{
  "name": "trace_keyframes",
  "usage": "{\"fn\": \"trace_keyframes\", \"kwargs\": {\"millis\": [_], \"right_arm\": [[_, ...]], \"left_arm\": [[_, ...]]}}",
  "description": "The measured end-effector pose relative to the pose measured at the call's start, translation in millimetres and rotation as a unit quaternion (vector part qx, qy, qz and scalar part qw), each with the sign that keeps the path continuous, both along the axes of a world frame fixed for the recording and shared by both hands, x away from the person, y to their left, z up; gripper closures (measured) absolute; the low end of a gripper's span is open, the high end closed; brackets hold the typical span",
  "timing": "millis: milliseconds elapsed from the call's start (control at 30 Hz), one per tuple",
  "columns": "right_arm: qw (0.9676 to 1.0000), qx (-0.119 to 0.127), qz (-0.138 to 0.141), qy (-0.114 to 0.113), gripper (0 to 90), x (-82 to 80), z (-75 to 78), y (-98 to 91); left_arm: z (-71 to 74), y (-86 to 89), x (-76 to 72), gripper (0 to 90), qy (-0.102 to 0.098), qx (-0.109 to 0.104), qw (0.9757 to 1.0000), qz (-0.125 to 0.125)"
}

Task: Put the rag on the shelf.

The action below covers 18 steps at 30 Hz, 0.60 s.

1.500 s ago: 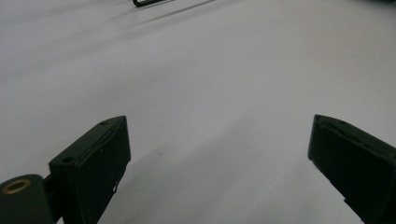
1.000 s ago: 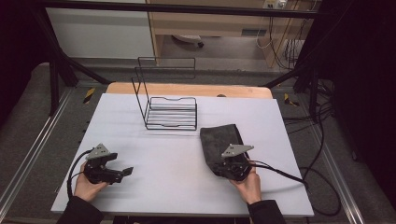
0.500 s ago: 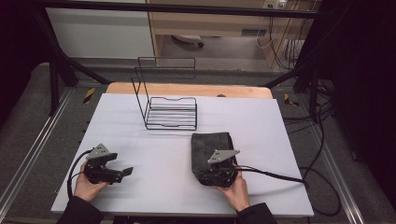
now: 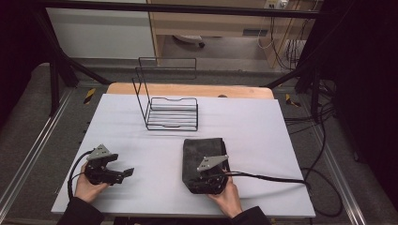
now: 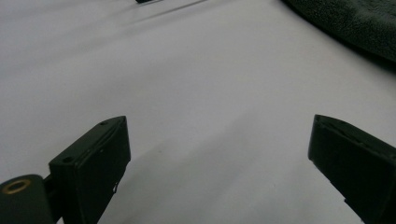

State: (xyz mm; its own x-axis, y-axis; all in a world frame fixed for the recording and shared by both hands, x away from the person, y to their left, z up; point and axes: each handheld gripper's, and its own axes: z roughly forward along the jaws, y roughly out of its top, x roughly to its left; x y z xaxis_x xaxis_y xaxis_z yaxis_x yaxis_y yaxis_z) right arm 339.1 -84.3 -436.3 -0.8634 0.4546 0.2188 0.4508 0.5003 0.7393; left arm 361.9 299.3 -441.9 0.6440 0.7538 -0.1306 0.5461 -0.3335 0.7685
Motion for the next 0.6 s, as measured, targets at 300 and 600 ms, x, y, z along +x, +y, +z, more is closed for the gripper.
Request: {"fn": "trace_keyframes", "kwargs": {"millis": [300,600], "right_arm": [[0.9999,0.011,-0.002,0.006,48.2,2.2,3.1,-2.8],[0.9932,0.011,-0.104,-0.050,39.2,19.5,19.5,-55.2]], "left_arm": [[1.9,-1.7,-1.1,5.9,0.004,0.001,1.0000,0.002],[7.6,-12.3,-2.9,6.1,0.009,-0.008,0.9999,0.002]]}}
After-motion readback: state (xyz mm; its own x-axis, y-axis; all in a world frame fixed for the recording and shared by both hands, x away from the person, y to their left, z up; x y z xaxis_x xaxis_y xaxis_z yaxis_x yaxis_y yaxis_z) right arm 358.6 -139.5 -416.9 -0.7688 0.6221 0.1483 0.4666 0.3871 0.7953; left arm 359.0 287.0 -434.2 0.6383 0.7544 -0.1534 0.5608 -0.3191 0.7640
